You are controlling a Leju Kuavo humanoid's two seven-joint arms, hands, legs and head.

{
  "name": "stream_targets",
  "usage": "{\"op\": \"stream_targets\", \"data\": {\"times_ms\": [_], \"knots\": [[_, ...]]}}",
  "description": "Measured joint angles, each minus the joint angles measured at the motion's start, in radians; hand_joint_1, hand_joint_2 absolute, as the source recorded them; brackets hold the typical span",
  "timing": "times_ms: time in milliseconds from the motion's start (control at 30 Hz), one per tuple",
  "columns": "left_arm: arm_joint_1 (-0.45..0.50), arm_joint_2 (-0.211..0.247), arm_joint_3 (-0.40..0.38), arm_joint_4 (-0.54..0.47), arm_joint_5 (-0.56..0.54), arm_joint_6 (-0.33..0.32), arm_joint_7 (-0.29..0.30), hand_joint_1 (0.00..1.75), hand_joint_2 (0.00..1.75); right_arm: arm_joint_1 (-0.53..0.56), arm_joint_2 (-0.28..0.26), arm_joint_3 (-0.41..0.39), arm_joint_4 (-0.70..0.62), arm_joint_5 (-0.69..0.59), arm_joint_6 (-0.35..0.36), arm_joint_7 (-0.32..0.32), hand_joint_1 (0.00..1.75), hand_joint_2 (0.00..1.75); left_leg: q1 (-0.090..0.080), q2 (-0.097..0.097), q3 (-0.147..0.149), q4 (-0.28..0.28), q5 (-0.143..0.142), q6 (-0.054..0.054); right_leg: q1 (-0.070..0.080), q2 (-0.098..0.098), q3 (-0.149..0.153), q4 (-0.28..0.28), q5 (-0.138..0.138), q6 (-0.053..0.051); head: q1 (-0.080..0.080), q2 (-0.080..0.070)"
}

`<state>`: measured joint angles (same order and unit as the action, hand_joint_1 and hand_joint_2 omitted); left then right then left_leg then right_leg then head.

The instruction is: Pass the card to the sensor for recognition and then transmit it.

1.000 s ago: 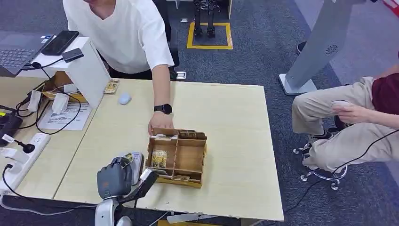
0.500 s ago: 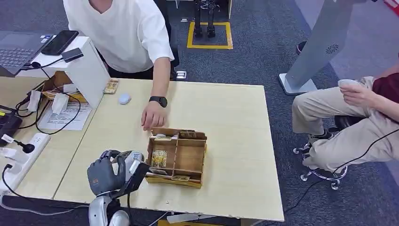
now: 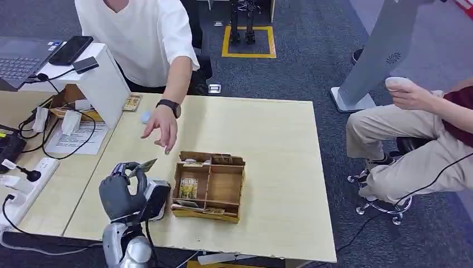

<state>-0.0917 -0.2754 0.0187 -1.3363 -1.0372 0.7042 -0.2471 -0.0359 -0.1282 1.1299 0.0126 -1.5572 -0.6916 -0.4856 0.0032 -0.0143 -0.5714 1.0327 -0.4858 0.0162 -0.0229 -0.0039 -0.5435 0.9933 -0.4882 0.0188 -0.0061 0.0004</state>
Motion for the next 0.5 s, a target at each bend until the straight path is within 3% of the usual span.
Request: {"op": "stream_targets", "data": {"times_ms": [467,500], "knots": [[-0.249,0.046,0.0,0.114,0.059,-0.012,0.144,1.75,1.75,-0.026,0.0,0.034,0.0,0.019,0.0,0.007,0.0,1.75,0.0,0.0,0.0,0.0,0.002,0.0,0.0,0.0,0.0,0.0,0.002,0.0,0.0,0.0],[-0.266,0.049,0.0,0.128,0.069,-0.012,0.144,1.68,1.75,-0.028,0.0,0.036,0.0,0.019,0.0,0.008,0.0,1.75,0.0,0.0,0.0,0.0,0.002,0.0,0.0,0.0,0.0,0.0,0.002,0.0,0.0,0.0]]}}
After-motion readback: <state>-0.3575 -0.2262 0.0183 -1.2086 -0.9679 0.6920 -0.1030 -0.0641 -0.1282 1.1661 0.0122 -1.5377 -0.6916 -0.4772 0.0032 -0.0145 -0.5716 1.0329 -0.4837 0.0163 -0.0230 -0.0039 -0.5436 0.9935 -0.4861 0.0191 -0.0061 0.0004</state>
